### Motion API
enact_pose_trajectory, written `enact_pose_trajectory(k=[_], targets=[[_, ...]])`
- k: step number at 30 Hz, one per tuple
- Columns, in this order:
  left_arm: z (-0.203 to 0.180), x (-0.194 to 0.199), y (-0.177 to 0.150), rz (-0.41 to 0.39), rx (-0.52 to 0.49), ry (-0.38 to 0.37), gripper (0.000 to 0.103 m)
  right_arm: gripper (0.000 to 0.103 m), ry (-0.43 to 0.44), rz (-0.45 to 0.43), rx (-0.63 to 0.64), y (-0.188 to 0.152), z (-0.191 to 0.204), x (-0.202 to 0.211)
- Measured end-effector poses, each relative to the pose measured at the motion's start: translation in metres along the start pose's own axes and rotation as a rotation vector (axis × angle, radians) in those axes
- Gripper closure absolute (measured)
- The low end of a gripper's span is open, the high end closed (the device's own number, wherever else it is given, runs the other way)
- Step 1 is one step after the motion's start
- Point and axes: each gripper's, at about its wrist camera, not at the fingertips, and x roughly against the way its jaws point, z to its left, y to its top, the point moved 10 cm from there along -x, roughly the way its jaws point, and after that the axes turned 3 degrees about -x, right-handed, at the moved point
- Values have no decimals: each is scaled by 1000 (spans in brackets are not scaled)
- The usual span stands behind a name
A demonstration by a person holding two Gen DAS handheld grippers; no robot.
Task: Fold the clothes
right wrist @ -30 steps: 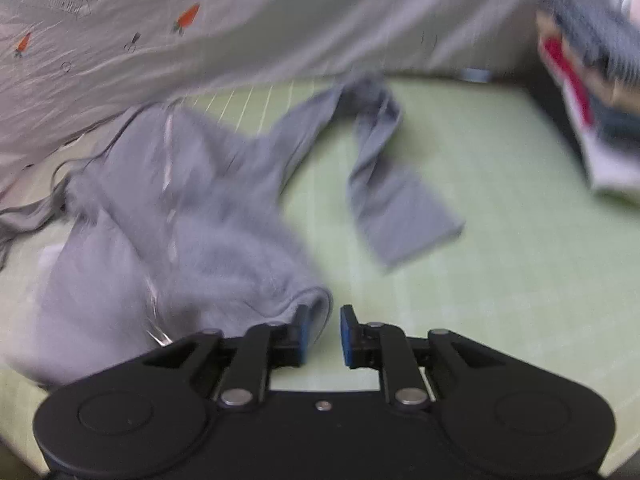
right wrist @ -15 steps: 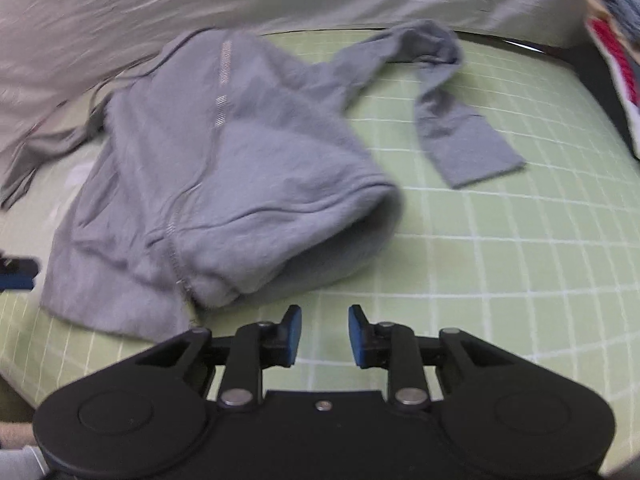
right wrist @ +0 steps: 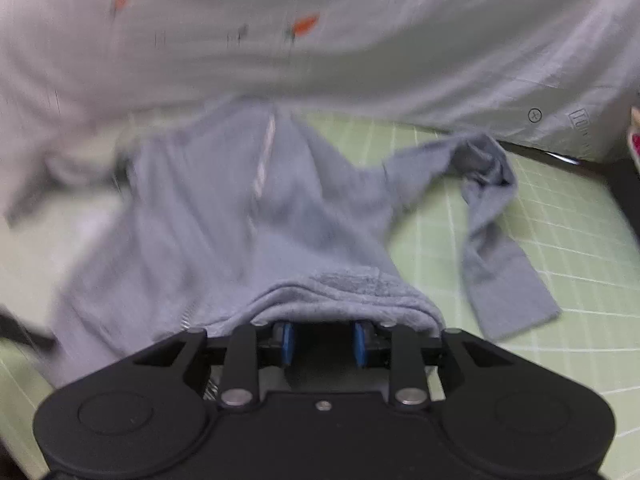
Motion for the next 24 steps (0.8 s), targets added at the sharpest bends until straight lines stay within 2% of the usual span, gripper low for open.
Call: enact_pose_trajectory(k=[2, 4, 7, 13, 15, 16, 17, 20, 24], targets=[[0, 0, -1, -6, 2, 4, 62, 58, -30, 20, -20, -15, -6, 0], [-1, 0, -1, -12, 3, 7, 60, 48, -54, 44, -56, -28, -11, -3], [-4, -1, -2, -15, -11, 15, 58, 47, -50, 62, -111, -40, -14, -8], [-9, -1, -3, -15, -45, 28, 52, 45, -63, 55, -151, -34, -11, -21], [-9, -1, -3, -13, -48, 30, 52, 64, -62, 48, -136, -34, -8, -24], [-9, -1, -3, -13, -46, 28, 52, 88, -59, 53, -139, -34, -8, -22], [-8, -1, -2, -13, -43, 25, 52, 101, -59, 59, -144, -35, -9, -21], [-6, 0, -3, -16, -20, 12, 51, 102, -53, 62, -183, -41, -19, -7], [-4, 0, -2, -23, 7, -4, 51, 102, -65, 39, -248, -53, -40, 33]])
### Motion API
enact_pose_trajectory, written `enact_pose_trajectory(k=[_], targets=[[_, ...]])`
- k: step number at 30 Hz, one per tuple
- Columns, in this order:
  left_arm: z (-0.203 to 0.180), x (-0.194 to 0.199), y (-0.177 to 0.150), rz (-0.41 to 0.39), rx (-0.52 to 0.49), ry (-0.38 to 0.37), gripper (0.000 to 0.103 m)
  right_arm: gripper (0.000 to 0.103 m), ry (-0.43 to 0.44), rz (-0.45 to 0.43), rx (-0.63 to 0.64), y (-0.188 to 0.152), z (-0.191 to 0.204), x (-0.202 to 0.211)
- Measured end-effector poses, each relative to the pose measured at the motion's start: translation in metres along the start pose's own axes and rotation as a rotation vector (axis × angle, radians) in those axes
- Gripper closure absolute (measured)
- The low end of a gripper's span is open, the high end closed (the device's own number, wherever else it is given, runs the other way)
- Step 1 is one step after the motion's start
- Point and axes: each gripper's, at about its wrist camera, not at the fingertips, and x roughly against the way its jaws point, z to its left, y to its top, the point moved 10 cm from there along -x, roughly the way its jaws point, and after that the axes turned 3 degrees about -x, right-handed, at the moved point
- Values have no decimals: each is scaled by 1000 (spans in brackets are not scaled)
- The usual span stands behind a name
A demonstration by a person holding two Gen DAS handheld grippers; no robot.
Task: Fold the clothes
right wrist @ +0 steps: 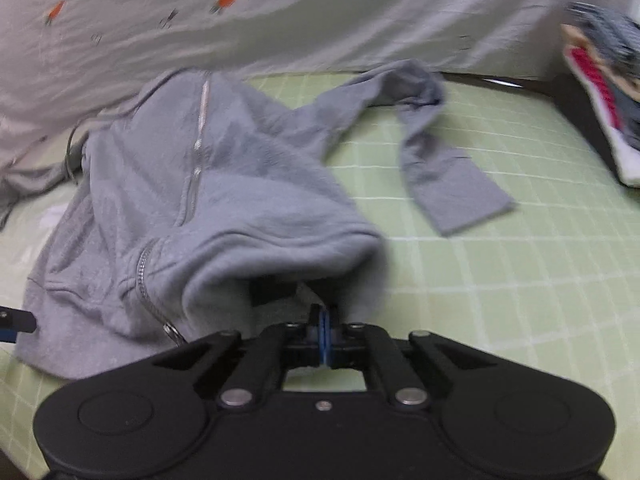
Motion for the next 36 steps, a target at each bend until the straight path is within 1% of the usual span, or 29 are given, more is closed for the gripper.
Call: enact_pose_trajectory(k=[3, 6, 8, 9, 10, 12, 15, 16, 17, 18, 19, 20, 22, 24, 25, 26, 27, 32, 36], targets=[[0, 0, 0, -6, 7, -4, 51, 103, -50, -1, -8, -12, -19, 24], [0, 0, 0, -7, 16, -3, 51, 103, -68, 25, -20, -25, -34, 33], [0, 0, 0, -6, 23, -4, 50, 102, -58, 22, -3, -26, -33, 32], [-1, 0, 0, -5, 26, -6, 47, 102, -54, 17, 6, -24, -30, 30], [-1, 0, 1, -3, 27, -9, 44, 100, -43, 9, 14, -21, -24, 28], [-3, -1, 1, -1, 17, -5, 43, 97, -7, -9, 7, -11, -14, 22], [-6, -2, 0, 0, -19, 13, 41, 90, 50, -14, -21, 4, -3, 6], [-7, -2, 0, -1, -27, 14, 40, 83, 61, -12, -32, 9, 0, 0], [-7, -2, 0, -2, -27, 13, 40, 74, 64, -12, -41, 13, 1, -6], [-7, -2, 0, -3, -26, 12, 39, 69, 62, -14, -47, 17, 2, -11], [-7, -2, 0, -5, -20, 9, 39, 61, 61, -8, -52, 19, 4, -17], [-6, -2, 0, -7, -13, 6, 39, 59, 60, 12, -53, 18, 5, -24], [-5, -1, 1, -11, 1, 0, 39, 60, 47, 56, -40, 14, 9, -36], [-5, -1, 1, -13, 11, -5, 39, 70, 23, 74, 8, 7, 12, -40], [-5, -1, 1, -14, 13, -6, 39, 81, 9, 73, 41, 4, 13, -40], [-5, -1, 1, -15, 15, -8, 39, 97, 3, 71, 58, 2, 13, -37], [-5, -1, 1, -16, 16, -10, 39, 100, 1, 69, 71, 0, 12, -32], [-4, 0, 1, -13, 33, -27, 38, 100, 4, 31, -7, -13, -4, 7], [-2, 0, 3, -11, 54, -42, 37, 100, 3, 76, 3, -36, -3, 19]])
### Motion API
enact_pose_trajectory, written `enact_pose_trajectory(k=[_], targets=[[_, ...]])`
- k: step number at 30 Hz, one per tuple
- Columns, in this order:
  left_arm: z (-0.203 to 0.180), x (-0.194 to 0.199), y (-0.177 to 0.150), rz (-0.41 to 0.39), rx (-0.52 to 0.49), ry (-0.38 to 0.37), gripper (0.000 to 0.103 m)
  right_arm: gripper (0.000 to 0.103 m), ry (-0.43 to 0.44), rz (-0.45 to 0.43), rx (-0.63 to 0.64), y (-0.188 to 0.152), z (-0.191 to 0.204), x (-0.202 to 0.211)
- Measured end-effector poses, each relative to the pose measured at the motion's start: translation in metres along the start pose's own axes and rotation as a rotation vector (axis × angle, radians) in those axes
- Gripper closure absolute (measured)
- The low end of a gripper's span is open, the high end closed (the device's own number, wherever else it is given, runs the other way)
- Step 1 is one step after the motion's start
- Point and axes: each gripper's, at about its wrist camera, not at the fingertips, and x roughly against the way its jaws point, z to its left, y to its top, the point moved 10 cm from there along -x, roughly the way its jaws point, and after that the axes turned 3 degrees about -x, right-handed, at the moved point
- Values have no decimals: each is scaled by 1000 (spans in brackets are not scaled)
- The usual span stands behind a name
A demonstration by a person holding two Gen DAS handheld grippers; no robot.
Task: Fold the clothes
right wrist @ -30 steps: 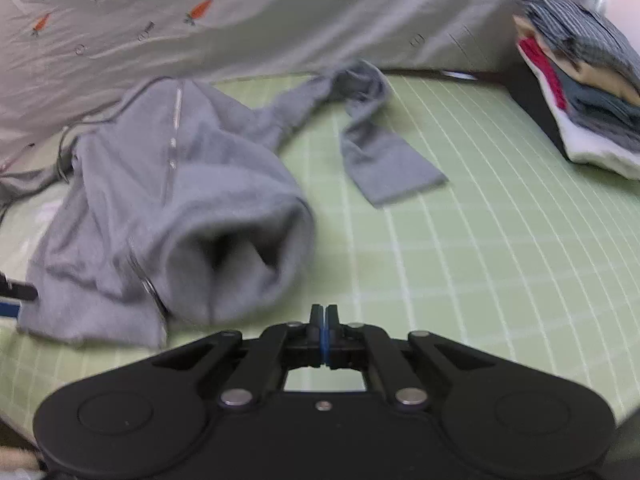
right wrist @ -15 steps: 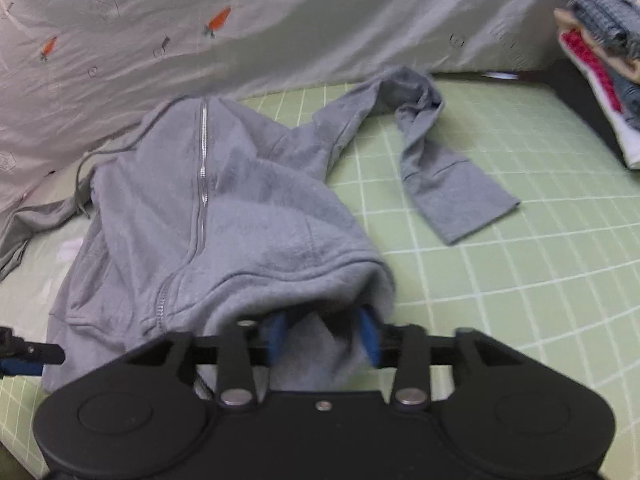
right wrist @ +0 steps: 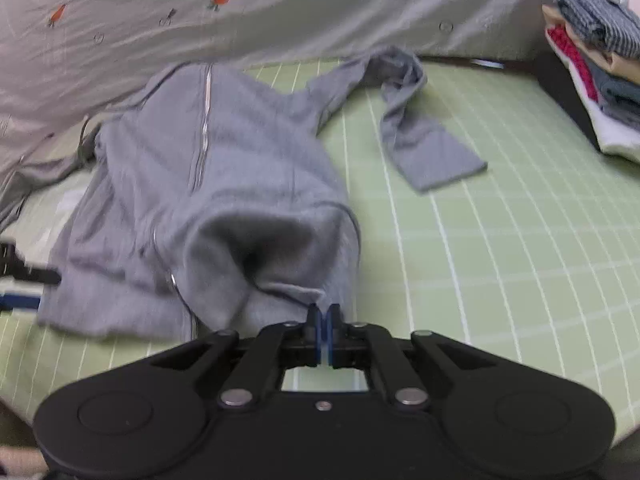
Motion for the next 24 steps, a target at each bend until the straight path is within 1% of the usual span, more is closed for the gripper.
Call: enact_pose_trajectory(k=[2, 4, 7, 8, 9, 10, 11, 12, 13, 14, 16, 17, 20, 24], targets=[[-1, 0, 1, 2, 4, -1, 36, 99, -10, 8, 2, -3, -1, -2], [-3, 0, 1, 6, -3, 4, 35, 97, -22, -24, 24, 3, 2, 2], [-6, -1, 0, 8, -28, 23, 36, 81, -50, -82, 96, 12, 12, 9], [-7, -1, -1, 9, -39, 32, 37, 78, -56, -92, 124, 14, 16, 9], [-7, -1, -1, 10, -53, 50, 42, 78, -61, -101, 152, 16, 20, 9], [-8, 0, -2, 12, -74, 74, 48, 78, -70, -94, 180, 16, 23, 6], [-8, 0, -2, 14, -96, 96, 51, 78, -83, -81, 199, 15, 25, 2], [-8, 0, -2, 15, -117, 110, 57, 78, -97, -67, 217, 14, 25, -3], [-9, 0, -2, 14, -129, 114, 61, 78, -107, -57, 226, 13, 25, -5], [-9, 0, -2, 15, -140, 116, 62, 78, -117, -48, 233, 12, 24, -8], [-10, 0, -2, 15, -154, 106, 69, 78, -126, -51, 211, 14, 21, -8], [-12, 0, -2, 16, -166, 104, 70, 78, -130, -53, 198, 16, 19, -7], [-18, 0, -3, 16, -205, 117, 70, 78, -130, -99, 156, 25, 15, 0], [-20, -1, -4, 23, -221, 125, 70, 78, -144, -36, 198, 19, 17, -12]])
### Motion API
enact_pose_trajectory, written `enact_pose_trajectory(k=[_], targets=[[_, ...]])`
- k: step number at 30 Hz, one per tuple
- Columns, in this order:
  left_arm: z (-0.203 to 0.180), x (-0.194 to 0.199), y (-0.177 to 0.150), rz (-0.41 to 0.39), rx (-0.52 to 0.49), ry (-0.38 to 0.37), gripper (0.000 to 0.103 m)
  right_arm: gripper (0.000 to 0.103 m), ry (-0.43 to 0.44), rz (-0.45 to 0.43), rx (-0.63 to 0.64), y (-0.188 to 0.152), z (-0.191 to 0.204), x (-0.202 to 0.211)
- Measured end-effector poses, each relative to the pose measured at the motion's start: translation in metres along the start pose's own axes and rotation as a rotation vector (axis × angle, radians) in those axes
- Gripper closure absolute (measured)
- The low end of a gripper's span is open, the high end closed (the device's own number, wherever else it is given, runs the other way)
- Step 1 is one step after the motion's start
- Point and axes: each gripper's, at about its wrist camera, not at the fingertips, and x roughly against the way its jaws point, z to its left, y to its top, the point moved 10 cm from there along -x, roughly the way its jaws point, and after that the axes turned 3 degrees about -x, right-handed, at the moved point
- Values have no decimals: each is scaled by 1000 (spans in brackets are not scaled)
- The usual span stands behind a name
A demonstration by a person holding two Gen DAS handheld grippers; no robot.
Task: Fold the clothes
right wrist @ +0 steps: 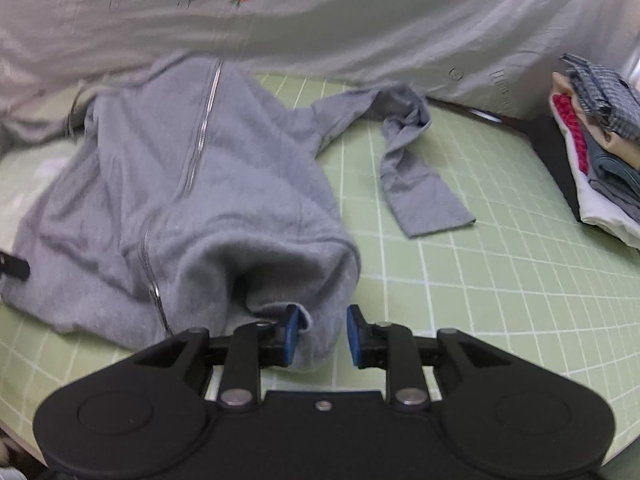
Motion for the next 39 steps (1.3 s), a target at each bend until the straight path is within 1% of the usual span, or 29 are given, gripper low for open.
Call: enact_pose_trajectory(k=[3, 4, 7, 9, 11, 14, 15, 16, 18, 19, 20, 21, 23, 26, 28, 30, 31, 32, 33, 35, 36, 37, 38, 39], targets=[[2, 1, 2, 0, 22, -2, 70, 82, 2, 46, 10, -11, 3, -1], [4, 2, 2, -2, 32, 0, 70, 83, -2, 52, 2, -15, 0, 1], [7, 3, 2, -6, 46, 2, 70, 83, -19, 68, -16, -23, -7, 7], [7, 3, 2, -4, 52, -5, 70, 83, -26, 61, -9, -23, -7, 7], [3, 0, 3, 0, 33, -6, 70, 83, -25, 34, 26, -17, -1, 8], [-4, -3, 4, 4, -6, -5, 70, 82, -48, -5, 135, -9, 12, 6], [-7, -5, 5, 5, -24, -3, 70, 81, -57, 2, 161, -9, 14, 1], [-9, -5, 6, 3, -41, -1, 74, 80, -65, 14, 183, -9, 15, -4], [-10, -6, 7, -9, -55, 5, 93, 81, -66, 52, 170, -11, 13, -14], [-8, -6, 7, -15, -43, -4, 94, 83, -53, 52, 150, -11, 11, -14], [-6, -4, 8, -25, -16, -14, 94, 90, -45, 50, 134, -10, 8, -12], [-3, 1, 10, -40, 17, -29, 94, 94, -40, 35, 117, -9, 6, -8], [5, 15, 13, -78, 94, -55, 95, 97, -60, -23, 90, -4, -3, 6], [22, 54, 23, -143, 312, -188, 95, 101, -98, -153, 71, 11, -13, 43], [42, 93, 33, -224, 451, -270, 96, 101, -106, -260, 87, 26, -14, 80], [66, 125, 35, -298, 567, -322, 96, 103, -93, -354, 98, 38, -14, 118], [81, 133, 31, -319, 628, -338, 96, 103, -71, -361, 98, 39, -13, 126], [92, 131, 24, -319, 658, -323, 96, 103, -48, -361, 97, 38, -13, 131], [102, 128, 17, -313, 680, -299, 97, 103, -22, -322, 101, 30, -8, 121], [113, 106, -2, -262, 655, -189, 97, 103, 32, -225, 112, 8, 1, 96], [112, 96, -12, -227, 658, -173, 97, 103, 60, -157, 117, -7, 8, 81], [111, 87, -20, -195, 661, -163, 98, 103, 86, -118, 127, -16, 15, 74], [106, 86, -25, -183, 667, -170, 98, 103, 107, -111, 143, -20, 21, 76], [103, 89, -26, -188, 662, -172, 98, 103, 114, -125, 165, -19, 25, 81]])
